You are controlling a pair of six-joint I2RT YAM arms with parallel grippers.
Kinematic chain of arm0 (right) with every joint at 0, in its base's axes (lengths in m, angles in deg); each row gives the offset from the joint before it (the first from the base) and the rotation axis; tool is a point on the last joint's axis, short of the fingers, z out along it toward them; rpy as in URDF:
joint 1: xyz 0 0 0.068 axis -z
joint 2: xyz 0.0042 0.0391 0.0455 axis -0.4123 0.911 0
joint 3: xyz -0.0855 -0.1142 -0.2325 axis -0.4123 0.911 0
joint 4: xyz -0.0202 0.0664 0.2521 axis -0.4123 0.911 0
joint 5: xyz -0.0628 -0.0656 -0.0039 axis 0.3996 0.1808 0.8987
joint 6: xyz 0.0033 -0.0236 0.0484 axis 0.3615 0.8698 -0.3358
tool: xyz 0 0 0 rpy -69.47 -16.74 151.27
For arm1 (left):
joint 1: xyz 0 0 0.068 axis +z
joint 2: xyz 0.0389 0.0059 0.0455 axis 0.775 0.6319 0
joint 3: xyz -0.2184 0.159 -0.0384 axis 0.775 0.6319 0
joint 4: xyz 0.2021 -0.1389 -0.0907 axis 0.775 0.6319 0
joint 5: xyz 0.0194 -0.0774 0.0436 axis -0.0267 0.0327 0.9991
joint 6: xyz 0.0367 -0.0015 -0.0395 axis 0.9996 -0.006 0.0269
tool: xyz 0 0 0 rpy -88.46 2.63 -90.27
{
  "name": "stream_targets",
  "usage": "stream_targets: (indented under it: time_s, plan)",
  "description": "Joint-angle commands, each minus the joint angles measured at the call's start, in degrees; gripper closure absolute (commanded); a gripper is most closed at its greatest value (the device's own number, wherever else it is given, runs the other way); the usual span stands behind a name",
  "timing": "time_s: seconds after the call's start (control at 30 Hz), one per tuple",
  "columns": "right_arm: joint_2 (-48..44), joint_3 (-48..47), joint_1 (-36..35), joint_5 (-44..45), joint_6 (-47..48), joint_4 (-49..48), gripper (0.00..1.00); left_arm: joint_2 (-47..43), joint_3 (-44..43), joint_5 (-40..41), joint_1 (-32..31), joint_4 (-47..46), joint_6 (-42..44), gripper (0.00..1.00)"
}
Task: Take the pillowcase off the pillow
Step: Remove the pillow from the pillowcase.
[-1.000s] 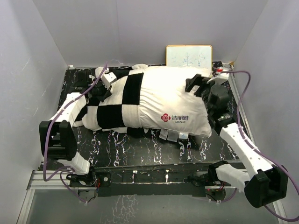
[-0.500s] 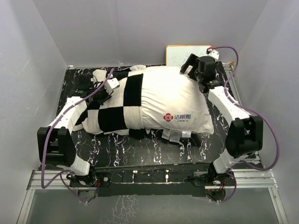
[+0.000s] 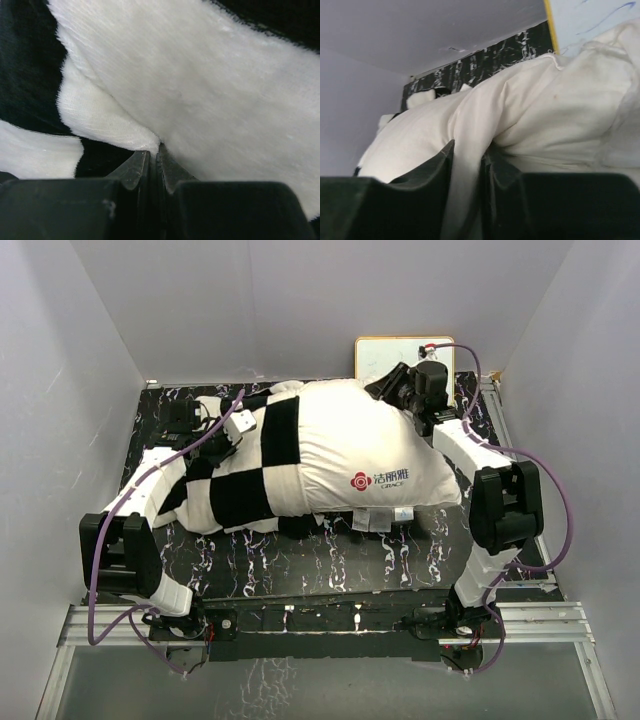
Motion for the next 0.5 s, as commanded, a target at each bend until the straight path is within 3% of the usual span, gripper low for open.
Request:
stream_targets:
  time_s: [0.0, 0.07, 0.2, 0.27, 0.4, 0.47]
  plan:
    - [-0.3, -2.6, -3.8, -17.7, -6.1, -12.5, 0.88, 1.5, 0.7, -3.6, -1.7, 9.8, -2.1, 1.00]
    - [-1.6, -3.3, -4.6, -17.2, -3.2, -15.4, 0.92, 2.1, -1.2, -3.9, -1.7, 9.8, -4.7, 0.95]
    - [-5.0, -7.5, -5.9, -17.1, 8.6, -16.1, 0.92, 3.2, -8.5, -4.9, -1.1, 13.3, -9.6, 0.29]
    - [-7.3, -7.5, -5.9, -17.4, 14.9, -18.6, 0.92, 2.9, -12.7, -6.3, 0.8, 15.5, -10.3, 0.06]
    - [-14.7, -3.2, -5.1, -18.3, 25.2, -29.9, 0.92, 3.4, -24.0, -10.4, 8.5, 21.9, -5.6, 0.03]
    - [-15.9, -3.5, -3.0, -21.3, 24.6, -34.4, 0.92, 5.5, -30.9, -13.0, 13.9, 26.4, -1.7, 0.03]
